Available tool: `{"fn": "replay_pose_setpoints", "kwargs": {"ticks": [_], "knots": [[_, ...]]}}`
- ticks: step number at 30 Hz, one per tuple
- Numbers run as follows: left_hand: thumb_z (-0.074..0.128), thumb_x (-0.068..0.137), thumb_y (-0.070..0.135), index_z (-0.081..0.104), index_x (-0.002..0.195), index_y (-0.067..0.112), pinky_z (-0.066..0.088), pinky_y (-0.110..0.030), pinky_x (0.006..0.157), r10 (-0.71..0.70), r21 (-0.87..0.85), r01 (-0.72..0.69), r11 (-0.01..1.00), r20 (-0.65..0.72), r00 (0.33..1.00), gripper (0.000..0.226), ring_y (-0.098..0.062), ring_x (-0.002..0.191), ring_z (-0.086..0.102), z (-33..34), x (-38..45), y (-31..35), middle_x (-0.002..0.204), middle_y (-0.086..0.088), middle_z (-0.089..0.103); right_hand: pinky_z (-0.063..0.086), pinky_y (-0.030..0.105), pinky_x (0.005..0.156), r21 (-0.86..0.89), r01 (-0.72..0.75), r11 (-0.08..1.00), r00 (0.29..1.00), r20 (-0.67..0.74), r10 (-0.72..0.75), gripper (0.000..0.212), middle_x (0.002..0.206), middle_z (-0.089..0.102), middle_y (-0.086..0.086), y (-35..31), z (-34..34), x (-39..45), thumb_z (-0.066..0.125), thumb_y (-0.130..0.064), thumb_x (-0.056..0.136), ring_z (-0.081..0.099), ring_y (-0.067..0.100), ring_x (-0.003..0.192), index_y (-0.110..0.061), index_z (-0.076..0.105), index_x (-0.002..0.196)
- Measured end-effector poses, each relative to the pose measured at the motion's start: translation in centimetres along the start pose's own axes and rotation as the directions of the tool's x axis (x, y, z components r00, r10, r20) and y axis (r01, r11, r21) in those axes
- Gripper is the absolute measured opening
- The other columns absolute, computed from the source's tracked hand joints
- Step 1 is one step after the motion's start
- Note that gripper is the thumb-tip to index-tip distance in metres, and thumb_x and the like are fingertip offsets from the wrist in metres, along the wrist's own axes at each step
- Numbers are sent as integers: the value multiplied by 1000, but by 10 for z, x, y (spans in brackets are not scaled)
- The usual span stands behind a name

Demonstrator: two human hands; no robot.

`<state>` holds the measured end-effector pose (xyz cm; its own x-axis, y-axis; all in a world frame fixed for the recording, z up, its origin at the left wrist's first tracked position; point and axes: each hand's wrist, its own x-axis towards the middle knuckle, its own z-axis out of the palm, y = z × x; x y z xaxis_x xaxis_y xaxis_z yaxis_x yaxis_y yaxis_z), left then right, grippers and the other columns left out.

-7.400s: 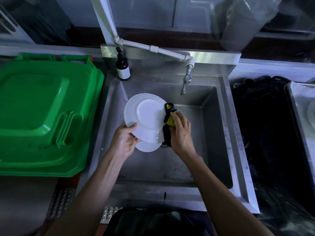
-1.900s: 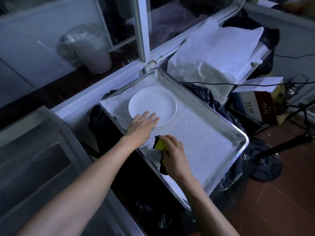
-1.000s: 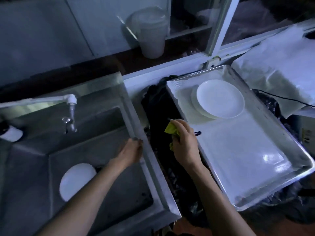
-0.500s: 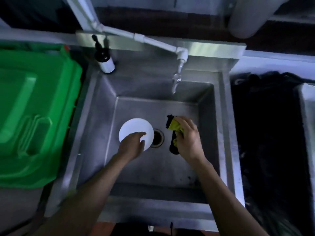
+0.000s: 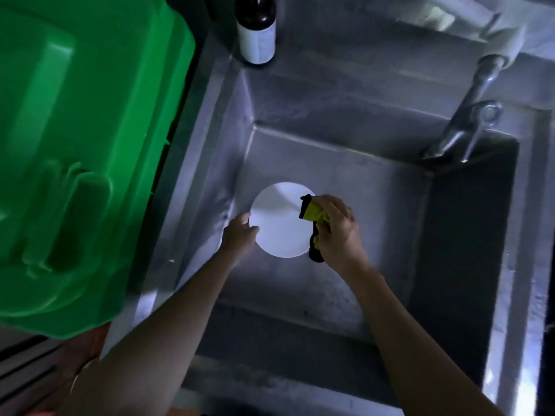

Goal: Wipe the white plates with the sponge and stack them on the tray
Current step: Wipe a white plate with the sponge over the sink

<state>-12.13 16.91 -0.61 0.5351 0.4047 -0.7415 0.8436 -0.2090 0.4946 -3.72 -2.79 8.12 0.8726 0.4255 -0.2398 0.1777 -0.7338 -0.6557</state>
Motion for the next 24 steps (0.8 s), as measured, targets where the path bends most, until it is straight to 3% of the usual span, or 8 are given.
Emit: {"fn": "replay_pose_setpoints", "kwargs": {"ticks": [2,5,9,12,16,18,20,24], "knots": [[54,92,13,65,125,16,44,-31,72,-4,-20,4,1000,-14,1000,35,-26,105,63,6,14,-5,109,-3,69,42,40,103,-5,-20,1000,1000,10,20,61,137,56,9,2,9,6,50,19,77,51,36,120,-8,63,129],[56,91,6,62,130,9,44,-27,72,-39,-125,37,991,-14,999,39,-22,105,62,16,27,-10,120,-6,69,42,49,104,-15,-33,999,999,30,34,60,137,57,9,5,17,11,51,18,75,52,36,119,-8,64,128],[57,87,4,68,116,8,44,-26,64,-84,-204,61,977,-106,991,31,-22,97,64,24,34,-15,112,-8,73,40,39,103,-42,-58,997,998,32,60,59,138,56,9,13,20,13,52,17,77,50,36,119,-8,63,129],[56,85,3,68,110,5,53,-36,78,-135,-274,90,957,-150,979,28,-31,107,66,27,34,-15,115,-11,73,35,25,94,-46,-75,996,997,23,76,60,137,56,6,18,17,13,52,18,77,50,35,117,-9,63,129],[60,86,4,67,115,5,51,-37,88,-183,-348,109,931,-188,965,29,-20,102,60,30,29,-9,125,-11,70,38,29,96,-20,-56,998,998,31,57,60,136,57,8,23,13,13,52,20,76,50,37,119,-8,63,128],[60,87,5,68,104,15,53,-39,91,-198,-377,115,919,-189,962,22,-22,107,61,32,28,-7,127,-9,69,40,32,98,-17,-49,999,998,41,50,60,137,57,8,25,11,12,53,20,77,50,37,120,-8,63,129],[61,86,7,69,115,17,52,-47,99,-235,-408,145,902,-181,955,32,-26,116,62,32,27,-4,130,-8,68,39,31,98,-15,-46,999,998,51,47,60,137,56,7,27,10,11,53,19,77,49,36,121,-9,63,129],[57,67,19,68,93,21,57,-54,92,-262,-464,160,871,-163,951,29,-32,103,66,36,20,0,91,5,71,35,25,95,-19,-42,999,997,67,44,61,138,55,4,27,8,4,53,16,78,48,31,121,-13,62,132]]}}
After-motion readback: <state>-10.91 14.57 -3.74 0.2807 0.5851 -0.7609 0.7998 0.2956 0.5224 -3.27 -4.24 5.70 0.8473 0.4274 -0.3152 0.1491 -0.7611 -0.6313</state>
